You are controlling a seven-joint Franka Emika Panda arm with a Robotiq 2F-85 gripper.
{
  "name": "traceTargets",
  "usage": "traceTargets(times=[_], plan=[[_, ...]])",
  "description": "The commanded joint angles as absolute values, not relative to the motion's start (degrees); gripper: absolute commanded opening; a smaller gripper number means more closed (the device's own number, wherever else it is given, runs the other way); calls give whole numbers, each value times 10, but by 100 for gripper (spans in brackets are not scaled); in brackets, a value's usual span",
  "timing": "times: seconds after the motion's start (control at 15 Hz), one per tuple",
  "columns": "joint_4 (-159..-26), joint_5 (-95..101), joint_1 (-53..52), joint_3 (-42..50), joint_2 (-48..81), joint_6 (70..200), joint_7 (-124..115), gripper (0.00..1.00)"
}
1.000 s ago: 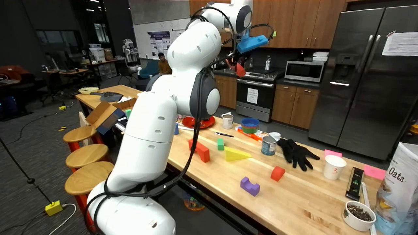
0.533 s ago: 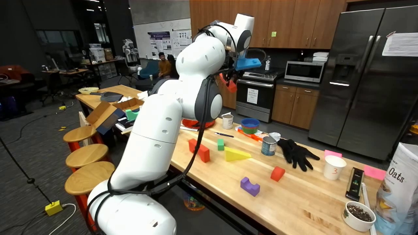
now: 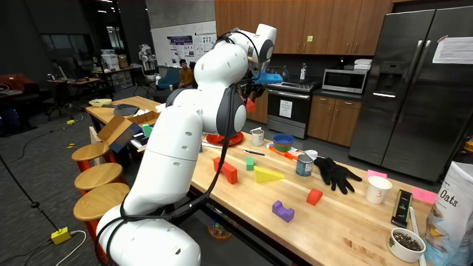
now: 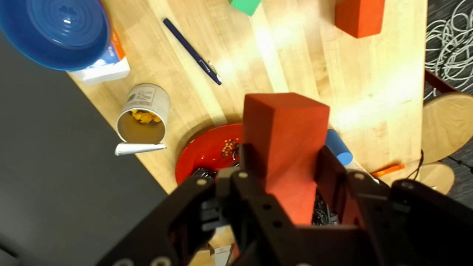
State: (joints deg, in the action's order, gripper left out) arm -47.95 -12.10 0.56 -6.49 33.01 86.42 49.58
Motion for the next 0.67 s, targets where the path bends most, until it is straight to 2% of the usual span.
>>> traceTargets(times=[0.0, 0.6], plan=[[-528, -126, -7, -71, 286, 841, 466, 18], [-679, -182, -27, -84, 189, 838, 324, 18]])
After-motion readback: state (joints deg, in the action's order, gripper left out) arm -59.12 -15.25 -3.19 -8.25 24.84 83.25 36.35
